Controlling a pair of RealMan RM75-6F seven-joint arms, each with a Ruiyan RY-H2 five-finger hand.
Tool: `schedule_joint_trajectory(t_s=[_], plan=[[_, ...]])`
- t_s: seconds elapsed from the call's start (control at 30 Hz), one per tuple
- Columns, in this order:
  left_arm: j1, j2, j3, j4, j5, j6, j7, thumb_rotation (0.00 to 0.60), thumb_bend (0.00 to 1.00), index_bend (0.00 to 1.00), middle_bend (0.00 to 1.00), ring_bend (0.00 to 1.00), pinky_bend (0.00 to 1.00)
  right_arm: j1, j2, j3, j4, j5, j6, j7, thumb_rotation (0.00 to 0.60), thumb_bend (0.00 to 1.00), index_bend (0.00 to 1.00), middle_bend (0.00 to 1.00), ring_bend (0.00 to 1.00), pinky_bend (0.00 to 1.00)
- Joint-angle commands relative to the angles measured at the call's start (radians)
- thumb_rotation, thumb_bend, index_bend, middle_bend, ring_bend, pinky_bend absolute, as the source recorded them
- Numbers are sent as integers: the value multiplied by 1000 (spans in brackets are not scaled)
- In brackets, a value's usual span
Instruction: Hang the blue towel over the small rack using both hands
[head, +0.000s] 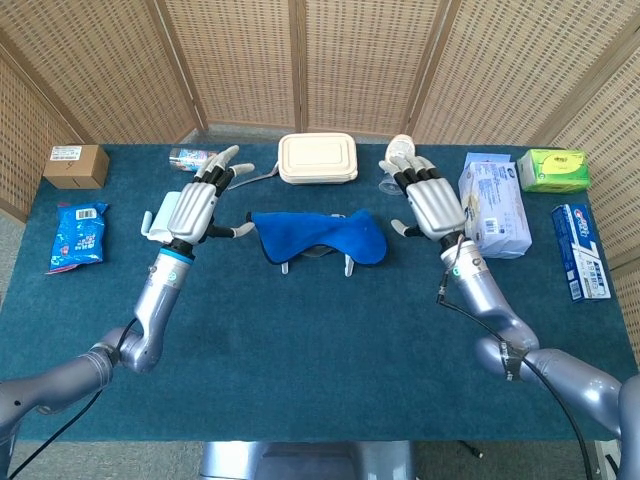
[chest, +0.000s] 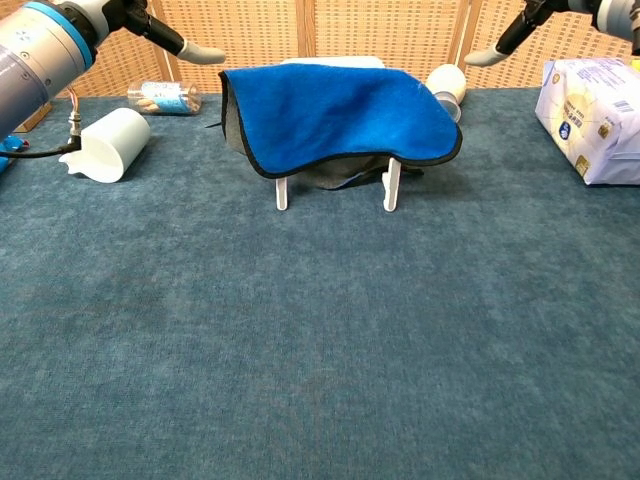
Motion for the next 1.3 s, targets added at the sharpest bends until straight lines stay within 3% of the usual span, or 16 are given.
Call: schedule_joint_trajectory(t_s=[0.03, 0.23, 0.37, 0.93, 1.3], plan=[[25, 35, -13, -75, -21, 19, 22, 600, 270, 231, 60, 0, 0, -9, 13, 2, -20, 6, 8, -5, 600, 342, 116, 99, 0, 115], [63, 87, -20, -171, -35, 45, 34, 600, 394, 286, 104, 18, 0, -34, 44, 1, -65, 18, 27, -15, 600, 472, 151, 113, 4, 115], [90, 121, -9, -217, -33, 58, 48, 600, 410, 300, 125, 36, 0, -58, 70, -3, -105, 25, 46, -25, 600, 507, 175, 118, 14, 115], [223, 274, 57, -439, -7, 125, 103, 600, 413, 324, 155, 58, 0, -181, 209, -47, -346, 42, 137, -107, 600, 470, 235, 164, 67, 115], [318, 365, 113, -572, 15, 181, 158, 600, 413, 357, 195, 90, 0, -286, 270, -79, -478, 36, 251, -138, 600, 472, 260, 180, 71, 115]])
